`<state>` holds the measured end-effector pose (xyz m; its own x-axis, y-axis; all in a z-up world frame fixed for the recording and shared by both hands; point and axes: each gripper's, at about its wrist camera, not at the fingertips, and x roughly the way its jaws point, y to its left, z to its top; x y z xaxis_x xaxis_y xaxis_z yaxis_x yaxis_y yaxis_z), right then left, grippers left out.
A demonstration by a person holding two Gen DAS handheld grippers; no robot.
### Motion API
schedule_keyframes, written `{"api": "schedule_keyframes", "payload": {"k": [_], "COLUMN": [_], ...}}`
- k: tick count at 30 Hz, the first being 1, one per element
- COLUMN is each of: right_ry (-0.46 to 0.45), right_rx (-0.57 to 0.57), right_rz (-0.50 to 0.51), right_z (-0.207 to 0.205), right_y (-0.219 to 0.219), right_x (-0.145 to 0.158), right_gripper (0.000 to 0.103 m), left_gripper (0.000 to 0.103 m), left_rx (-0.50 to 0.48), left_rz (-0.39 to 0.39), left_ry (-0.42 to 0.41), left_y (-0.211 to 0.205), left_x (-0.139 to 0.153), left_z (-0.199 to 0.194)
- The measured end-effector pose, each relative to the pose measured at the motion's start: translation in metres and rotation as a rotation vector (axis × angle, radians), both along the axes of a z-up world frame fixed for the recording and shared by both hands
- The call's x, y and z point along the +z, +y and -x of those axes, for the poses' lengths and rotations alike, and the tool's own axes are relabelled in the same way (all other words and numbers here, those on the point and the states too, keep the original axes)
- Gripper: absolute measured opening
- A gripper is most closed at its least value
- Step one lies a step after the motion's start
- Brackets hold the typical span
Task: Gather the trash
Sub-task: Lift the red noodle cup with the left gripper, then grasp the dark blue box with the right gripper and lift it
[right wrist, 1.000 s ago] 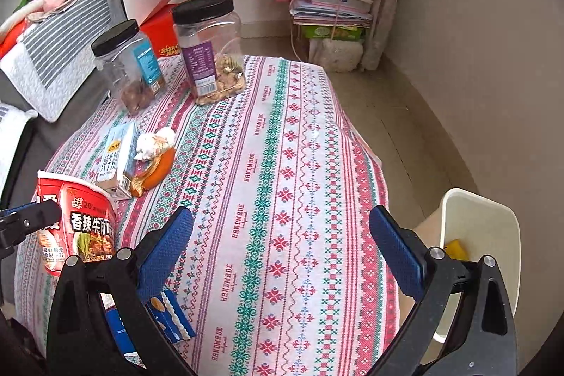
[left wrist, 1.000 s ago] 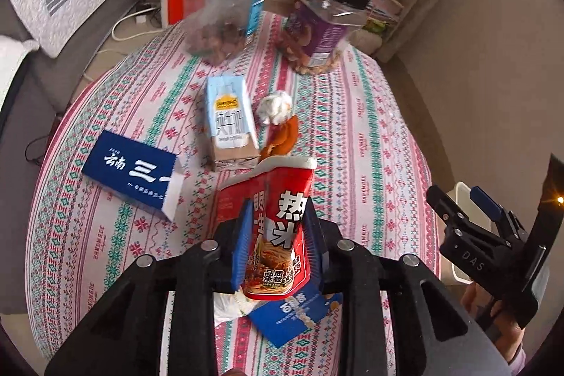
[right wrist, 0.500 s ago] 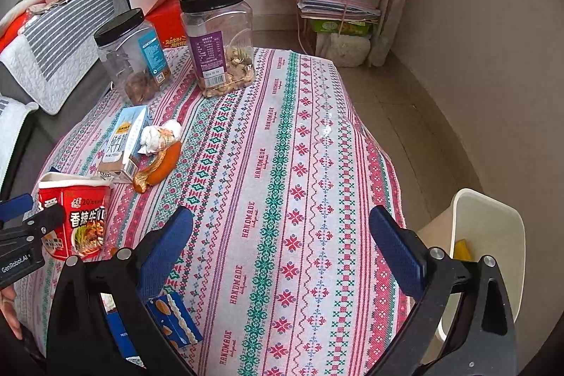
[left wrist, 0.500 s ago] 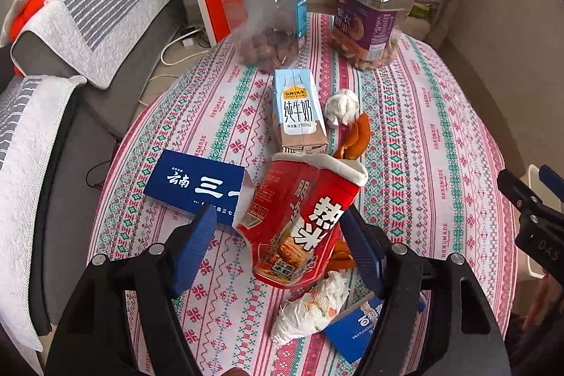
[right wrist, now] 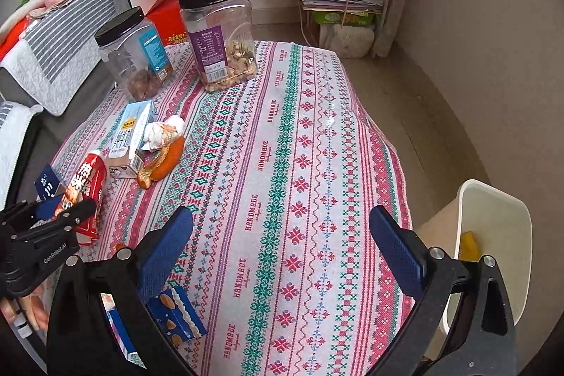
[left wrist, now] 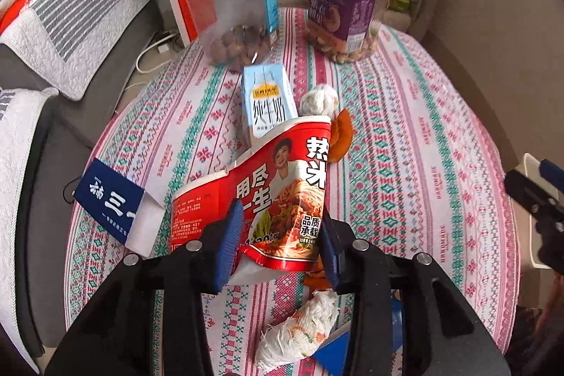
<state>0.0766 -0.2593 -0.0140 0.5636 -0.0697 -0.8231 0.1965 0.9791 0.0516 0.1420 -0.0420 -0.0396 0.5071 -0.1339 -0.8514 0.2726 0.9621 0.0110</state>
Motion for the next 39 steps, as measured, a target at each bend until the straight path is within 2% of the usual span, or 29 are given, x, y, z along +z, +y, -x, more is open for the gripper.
{"api": "schedule_keyframes", "payload": {"k": [3,8,13,15,18,23,26,33,36,39], "right_ry": [0.010,0.075,0.131,0.165,0.226,0.131,0.094,-0.077,-0.093,-0.064], "right_rx": [0.070,0.196,0.396,0.393,0.305,0.301,0.340,0.573,0.664,0.721], "right_rz": [-0.039,-0.007,-0.008,-0.024,-0.072,-0.045,-0.044,-0.119,-0.112,-0.089], "right_z": [0.003,0.010,0.026,0.032,0.035,0.022,0.004,-0.046,-0.064,-0.086], "right_y": [0.011,0.042,0.081,0.085,0.079,0.102,0.128,0.221,0.255,0.283], "right_x": [-0.002,-0.017,-0.028,-0.034,-0.046,-0.032,-0.027,-0.025,-0.030,-0.037], "right_gripper": [0.096,0.096,0.095,0.095,0.095,0.094,0.094,0.096,0.096,0.096], "left_gripper": [0.040,0.040,0.041,0.041,0.041,0.041,0.041,0.041,0.041,0.041], "left_rx": [-0.027,-0.013,0.040,0.061,0.088,0.174,0.246,0.381,0.424,0.456], "left_rz": [0.060,0.152,0.192,0.191,0.179,0.182,0.172,0.202,0.232,0.261], "left_ry": [-0.040,-0.102,-0.113,-0.111,-0.123,-0.172,-0.208,-0.270,-0.270,-0.252], "left_y": [0.001,0.020,0.053,0.066,0.085,0.123,0.150,0.217,0.243,0.263], "left_x": [0.025,0.066,0.081,0.081,0.082,0.097,0.108,0.131,0.135,0.133], "left_z": [0.009,0.020,0.026,0.029,0.035,0.040,0.042,0.047,0.047,0.046]}}
